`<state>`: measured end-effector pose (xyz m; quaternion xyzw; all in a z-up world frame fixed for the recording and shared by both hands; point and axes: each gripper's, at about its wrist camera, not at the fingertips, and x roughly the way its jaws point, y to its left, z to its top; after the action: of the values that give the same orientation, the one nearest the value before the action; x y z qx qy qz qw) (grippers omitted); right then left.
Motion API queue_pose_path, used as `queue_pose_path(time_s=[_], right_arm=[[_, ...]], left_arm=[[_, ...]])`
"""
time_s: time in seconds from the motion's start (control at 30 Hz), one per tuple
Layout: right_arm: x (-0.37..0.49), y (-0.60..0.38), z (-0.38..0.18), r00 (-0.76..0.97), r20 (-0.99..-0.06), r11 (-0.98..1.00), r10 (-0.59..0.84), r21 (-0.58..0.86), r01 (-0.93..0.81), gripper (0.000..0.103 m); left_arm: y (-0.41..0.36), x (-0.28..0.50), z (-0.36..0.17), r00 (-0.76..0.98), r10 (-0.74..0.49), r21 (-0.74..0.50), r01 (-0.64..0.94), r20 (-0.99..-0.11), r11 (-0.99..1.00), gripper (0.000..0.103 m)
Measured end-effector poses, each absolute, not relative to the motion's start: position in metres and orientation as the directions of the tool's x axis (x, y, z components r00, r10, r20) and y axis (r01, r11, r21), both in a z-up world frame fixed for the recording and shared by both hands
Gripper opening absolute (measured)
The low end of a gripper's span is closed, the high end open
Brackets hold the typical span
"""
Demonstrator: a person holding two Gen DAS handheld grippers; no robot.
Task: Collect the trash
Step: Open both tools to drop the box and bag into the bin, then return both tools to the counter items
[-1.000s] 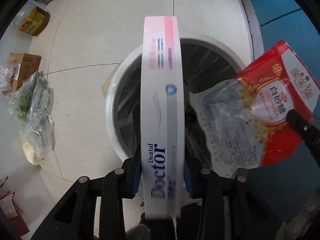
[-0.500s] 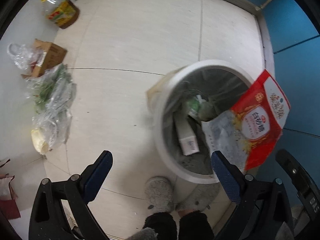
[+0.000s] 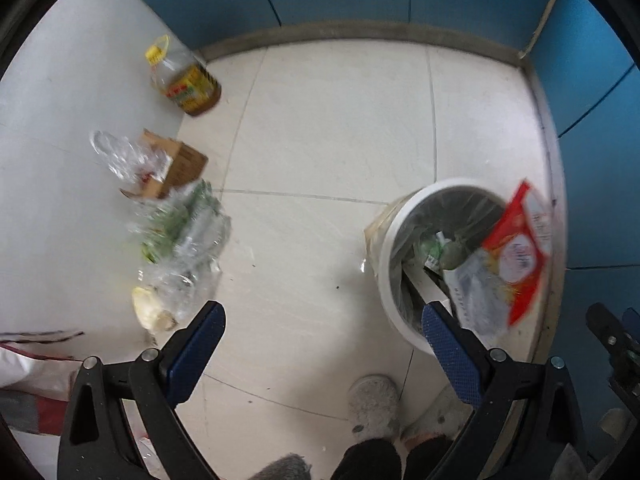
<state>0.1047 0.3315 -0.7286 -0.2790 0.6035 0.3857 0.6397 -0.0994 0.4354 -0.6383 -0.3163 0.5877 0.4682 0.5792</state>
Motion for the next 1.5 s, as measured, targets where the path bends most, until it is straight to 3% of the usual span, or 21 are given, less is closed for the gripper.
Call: queue_pose_path(time_s=[0.37,0.63,0.93,1.0,1.07,1.2,1.3,1.5], right_arm=[[0.086,0.308,-0.505,0.042,-0.987,0.509,0.152,0.042,-0.86,0.094],[0.074,0.261,-0.36,0.013,-0.966,0.566,0.256,0.139,-0.813,0.094],[0.156,0.142,-0.234,0.076,-0.89,0.773,0.449,0.344,-0.533,0.094],[0.182,0.111,-0.217,0.127,-0.877,0.805,0.463,0.356,-0.475,0.081],[0.217,0.079,-0.205,0.173,-0.868,0.831,0.465,0.361,-0.424,0.079],[0.304,-0.002,-0.2,0.26,-0.866,0.892,0.426,0.356,-0.278,0.079],[0.362,-0.051,-0.217,0.261,-0.872,0.91,0.413,0.383,-0.162,0.079],[0.462,-0.098,-0.254,0.227,-0.876,0.905,0.426,0.416,-0.093,0.079]], left_arm=[[0.4,-0.092,-0.44,-0.051,0.193,0.138,-0.87,-0.98,0.473,0.101],[0.37,-0.089,-0.327,0.047,0.227,0.08,-0.85,-0.973,0.52,0.101],[0.33,-0.022,-0.226,0.178,0.3,0.054,-0.775,-0.937,0.63,0.101],[0.316,0.01,-0.213,0.208,0.312,0.056,-0.746,-0.927,0.664,0.101],[0.297,0.051,-0.202,0.231,0.32,0.063,-0.715,-0.919,0.696,0.101],[0.266,0.131,-0.193,0.271,0.234,-0.006,-0.666,-0.934,0.746,0.101],[0.241,0.203,-0.214,0.272,0.079,-0.111,-0.617,-0.959,0.779,0.1],[0.182,0.335,-0.274,0.214,-0.234,-0.315,-0.563,-0.948,0.764,0.1]])
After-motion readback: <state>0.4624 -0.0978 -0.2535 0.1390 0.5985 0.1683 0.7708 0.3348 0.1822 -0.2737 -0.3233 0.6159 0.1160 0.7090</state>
